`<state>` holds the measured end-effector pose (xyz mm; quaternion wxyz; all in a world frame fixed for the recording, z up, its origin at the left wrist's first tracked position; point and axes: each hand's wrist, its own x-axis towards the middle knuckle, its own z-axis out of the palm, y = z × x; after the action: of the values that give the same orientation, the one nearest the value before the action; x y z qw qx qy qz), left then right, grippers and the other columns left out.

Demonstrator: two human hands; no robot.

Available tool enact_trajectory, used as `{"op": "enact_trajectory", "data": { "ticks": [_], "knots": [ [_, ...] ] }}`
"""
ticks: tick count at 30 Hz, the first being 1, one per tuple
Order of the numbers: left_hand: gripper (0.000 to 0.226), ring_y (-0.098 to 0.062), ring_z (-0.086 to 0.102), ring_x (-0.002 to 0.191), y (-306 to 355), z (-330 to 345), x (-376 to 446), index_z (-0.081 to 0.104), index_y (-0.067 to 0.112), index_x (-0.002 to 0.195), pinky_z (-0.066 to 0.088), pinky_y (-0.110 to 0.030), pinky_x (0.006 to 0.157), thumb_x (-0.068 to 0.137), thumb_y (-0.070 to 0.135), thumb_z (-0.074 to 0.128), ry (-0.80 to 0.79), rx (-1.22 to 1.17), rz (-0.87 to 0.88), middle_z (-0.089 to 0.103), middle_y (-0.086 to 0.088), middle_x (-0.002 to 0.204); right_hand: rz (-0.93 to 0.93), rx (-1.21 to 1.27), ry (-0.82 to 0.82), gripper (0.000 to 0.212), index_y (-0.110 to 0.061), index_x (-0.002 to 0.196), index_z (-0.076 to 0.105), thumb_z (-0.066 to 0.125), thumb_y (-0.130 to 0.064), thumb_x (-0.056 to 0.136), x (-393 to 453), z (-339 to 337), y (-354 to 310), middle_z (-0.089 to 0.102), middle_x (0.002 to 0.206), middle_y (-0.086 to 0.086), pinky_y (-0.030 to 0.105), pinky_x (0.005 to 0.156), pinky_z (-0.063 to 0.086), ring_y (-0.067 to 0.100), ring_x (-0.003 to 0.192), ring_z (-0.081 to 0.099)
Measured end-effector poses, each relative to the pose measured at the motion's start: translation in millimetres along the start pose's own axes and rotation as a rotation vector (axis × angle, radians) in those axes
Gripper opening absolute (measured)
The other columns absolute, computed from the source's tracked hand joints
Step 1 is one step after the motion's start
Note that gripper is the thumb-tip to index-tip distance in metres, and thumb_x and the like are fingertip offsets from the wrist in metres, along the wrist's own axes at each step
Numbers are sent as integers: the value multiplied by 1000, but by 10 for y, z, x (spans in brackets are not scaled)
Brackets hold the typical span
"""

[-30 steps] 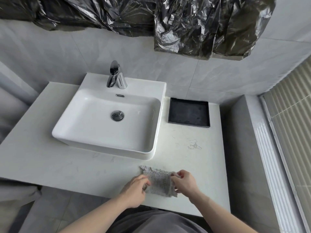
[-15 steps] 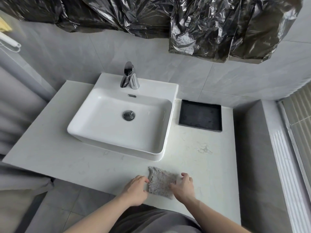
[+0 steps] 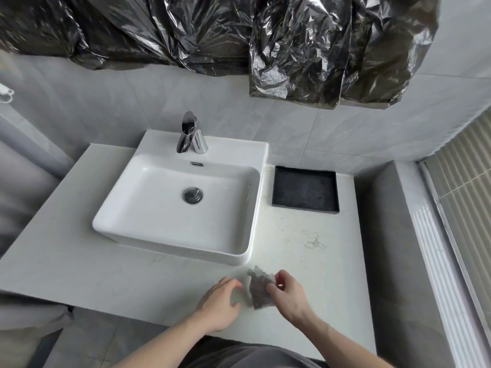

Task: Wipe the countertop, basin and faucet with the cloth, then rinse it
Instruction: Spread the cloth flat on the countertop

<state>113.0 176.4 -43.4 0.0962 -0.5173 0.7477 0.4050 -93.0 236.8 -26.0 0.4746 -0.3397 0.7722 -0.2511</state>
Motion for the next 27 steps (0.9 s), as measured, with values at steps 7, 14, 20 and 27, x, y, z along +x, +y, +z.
{"op": "enact_trajectory", "data": {
  "ticks": [7, 14, 20, 27],
  "knots": [
    [61, 7, 52, 116, 739, -337, 278, 46, 38, 134, 48, -20, 94, 77, 47, 65, 93, -400, 93, 46, 27, 135, -92, 312, -3, 5, -2, 96, 53, 53, -7, 99, -129, -770, -392, 67, 79, 7, 23, 56, 52, 5, 66, 63],
    [49, -21, 66, 96, 1445, -754, 795, 62, 13, 122, 49, -44, 102, 76, 30, 67, -316, -1030, -35, 68, -1, 100, -35, 724, -58, 14, 2, 103, 57, 51, -11, 101, 268, -1277, -664, 71, 92, 17, 40, 69, 55, 30, 83, 67],
    [38, -20, 68, 73, 1718, -858, 1368, 63, 11, 109, 60, -38, 77, 72, 11, 72, -60, -951, -154, 71, -2, 85, 65, 628, 142, 9, -6, 97, 63, 58, -14, 99, 855, -1485, -587, 72, 85, 9, 41, 65, 53, 25, 73, 69],
    [41, -24, 72, 95, 1742, -903, 2177, 56, 28, 109, 60, -48, 88, 70, 26, 68, -60, -632, -215, 71, -3, 105, 165, 448, 205, 12, -18, 106, 69, 66, -15, 95, 1682, -1585, -430, 75, 103, 2, 31, 76, 59, 17, 93, 73]
  ]
}}
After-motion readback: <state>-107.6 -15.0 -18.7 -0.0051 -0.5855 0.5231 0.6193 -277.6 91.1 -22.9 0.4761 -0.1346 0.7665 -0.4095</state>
